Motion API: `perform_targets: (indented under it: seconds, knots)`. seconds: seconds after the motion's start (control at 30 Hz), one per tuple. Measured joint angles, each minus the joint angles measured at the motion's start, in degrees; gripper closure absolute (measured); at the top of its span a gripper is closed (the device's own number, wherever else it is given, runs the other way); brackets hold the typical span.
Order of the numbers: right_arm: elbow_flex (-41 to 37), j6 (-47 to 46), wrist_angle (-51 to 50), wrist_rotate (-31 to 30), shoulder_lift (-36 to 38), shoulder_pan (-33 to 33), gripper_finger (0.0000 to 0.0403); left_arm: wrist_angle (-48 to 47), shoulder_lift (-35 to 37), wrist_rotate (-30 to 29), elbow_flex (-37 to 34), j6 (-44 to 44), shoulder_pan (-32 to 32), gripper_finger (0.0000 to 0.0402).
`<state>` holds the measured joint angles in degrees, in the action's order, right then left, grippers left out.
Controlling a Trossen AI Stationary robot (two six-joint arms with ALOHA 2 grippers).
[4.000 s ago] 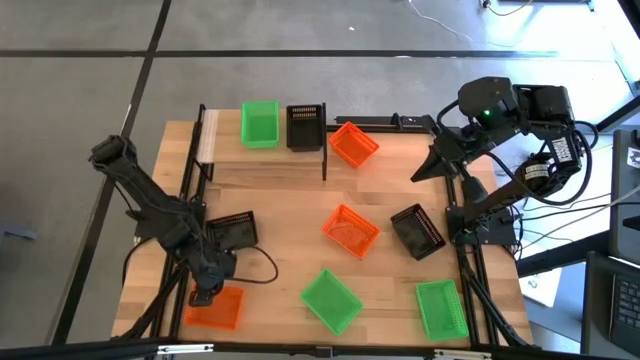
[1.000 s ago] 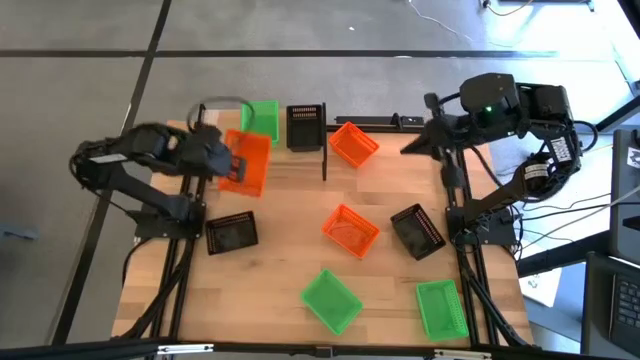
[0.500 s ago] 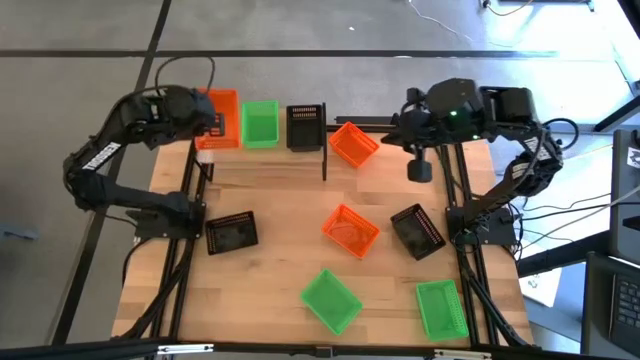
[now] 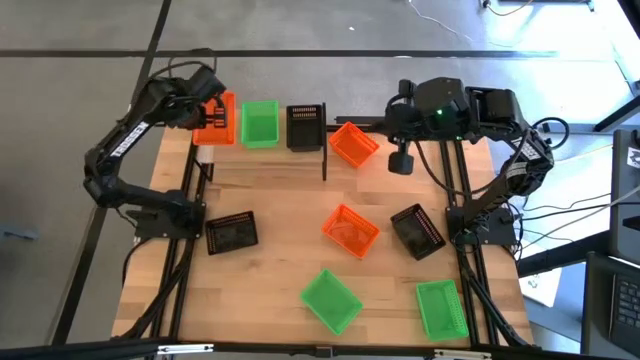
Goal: Stack baskets on shelf by color
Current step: Put the bottom left orange bin on the shelf
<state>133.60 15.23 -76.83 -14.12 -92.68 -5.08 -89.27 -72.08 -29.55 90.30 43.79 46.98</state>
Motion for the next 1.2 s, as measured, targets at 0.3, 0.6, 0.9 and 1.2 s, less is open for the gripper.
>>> perform_targets:
  seconds: [0.3,0.6,0.9,1.2]
  knots:
    - [0.00,-0.01,-0.08,-3.83,0.04,0.02,0.0402,2.92,-4.76,0.59,-4.12,-5.36,4.88,0.0401]
    - [0.00,0.01,-0.14,-3.85,0.07,0.02,0.0402,2.73,-5.11,1.27,-5.60,-4.67,5.29,0.0401]
    - [0.00,0.10,-0.16,-3.85,0.07,0.02,0.0402,4.56,-5.13,2.58,-5.60,-4.31,4.59,0.0401]
    - [0.00,0.21,-0.18,-3.85,0.07,0.02,0.0402,5.98,-5.17,3.46,-5.60,-4.83,3.95,0.0401]
